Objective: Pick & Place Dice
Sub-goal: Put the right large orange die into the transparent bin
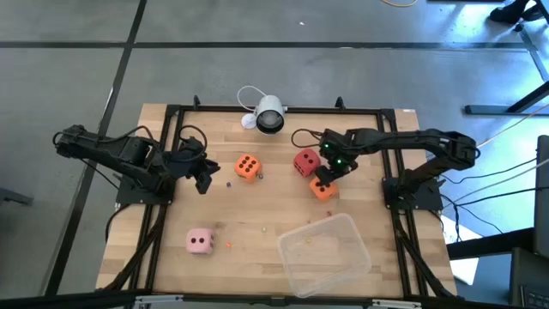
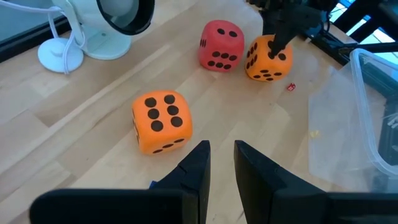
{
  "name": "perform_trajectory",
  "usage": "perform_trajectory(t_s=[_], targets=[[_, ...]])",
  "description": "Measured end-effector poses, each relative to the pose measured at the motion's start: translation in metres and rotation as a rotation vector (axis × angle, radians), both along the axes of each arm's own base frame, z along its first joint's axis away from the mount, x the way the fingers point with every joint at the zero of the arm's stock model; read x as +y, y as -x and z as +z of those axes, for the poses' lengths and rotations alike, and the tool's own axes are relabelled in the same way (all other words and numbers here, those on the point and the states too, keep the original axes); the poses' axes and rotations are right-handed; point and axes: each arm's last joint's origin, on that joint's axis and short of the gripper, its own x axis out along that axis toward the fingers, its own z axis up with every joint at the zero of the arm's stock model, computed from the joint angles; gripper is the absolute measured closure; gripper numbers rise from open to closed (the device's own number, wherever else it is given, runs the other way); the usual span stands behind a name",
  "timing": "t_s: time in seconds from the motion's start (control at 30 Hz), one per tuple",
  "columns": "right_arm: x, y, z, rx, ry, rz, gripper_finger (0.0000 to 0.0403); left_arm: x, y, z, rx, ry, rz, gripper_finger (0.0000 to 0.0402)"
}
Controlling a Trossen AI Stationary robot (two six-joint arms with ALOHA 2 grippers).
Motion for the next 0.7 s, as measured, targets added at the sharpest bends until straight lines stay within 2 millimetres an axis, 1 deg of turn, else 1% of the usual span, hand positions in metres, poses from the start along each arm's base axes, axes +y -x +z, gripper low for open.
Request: perform_trajectory(t_s=[0.13,0.27,0.37,0.7], targets=[[-0.0016,0.0,-0.0004,0.002,0.003,-0.016,0.0169,0.0,0.0,0.0001,0.0,0.001,0.0,0.0336],[-0.0026,0.0007,-0.0009,0.002,-0.006,-0.019,0.0197,0.0,0.0001,0.0,0.0,0.001,0.0,0.0336],[-0.0025,0.0009,-0.0009,0.006,-0.008,-0.021,0.021,0.0,0.0,0.0,0.0,0.0,0.0,0.0336],[-0.0019,0.0011,-0.0009,0.01,-0.025,-0.031,0.0225,0.0,0.0,0.0,0.0,0.0,0.001,0.0336]])
